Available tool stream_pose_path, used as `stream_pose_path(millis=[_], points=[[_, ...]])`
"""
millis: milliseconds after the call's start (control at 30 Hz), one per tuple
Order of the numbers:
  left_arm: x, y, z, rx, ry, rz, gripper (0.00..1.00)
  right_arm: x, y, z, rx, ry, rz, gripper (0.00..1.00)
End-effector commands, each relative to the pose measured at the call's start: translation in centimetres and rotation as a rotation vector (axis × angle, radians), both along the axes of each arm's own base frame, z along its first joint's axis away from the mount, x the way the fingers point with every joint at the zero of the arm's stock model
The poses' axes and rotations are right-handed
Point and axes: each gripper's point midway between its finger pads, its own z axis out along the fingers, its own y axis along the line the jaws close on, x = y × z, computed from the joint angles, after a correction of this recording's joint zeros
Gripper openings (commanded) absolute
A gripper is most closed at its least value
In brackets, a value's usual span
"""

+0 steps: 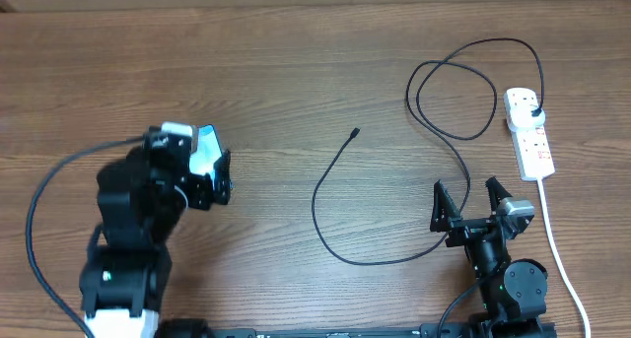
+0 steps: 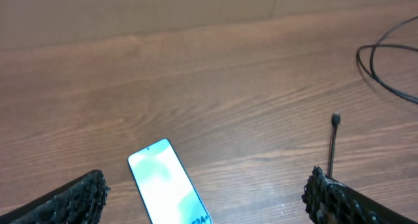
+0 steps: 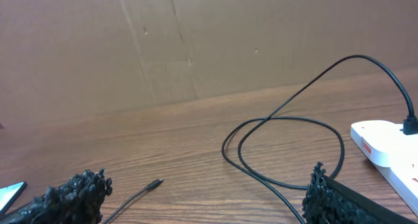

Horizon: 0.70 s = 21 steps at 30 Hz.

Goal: Plug charger to phone and switch on socket
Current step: 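Move the left gripper over the phone and lower onto it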

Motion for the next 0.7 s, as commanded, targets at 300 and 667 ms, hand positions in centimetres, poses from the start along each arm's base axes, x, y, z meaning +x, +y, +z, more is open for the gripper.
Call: stream_pose_path(millis=[300, 667], points=[[4.4, -1.5, 0.7, -0.069, 0.232, -0.063, 1.00, 0.0, 0.2, -0.1, -0.004, -0.008, 0.011, 1.00], [5.3, -4.0, -3.6, -0.198, 0.497, -0.153, 1.00, 0.0, 0.2, -0.1, -0.004, -0.008, 0.011, 1.00]])
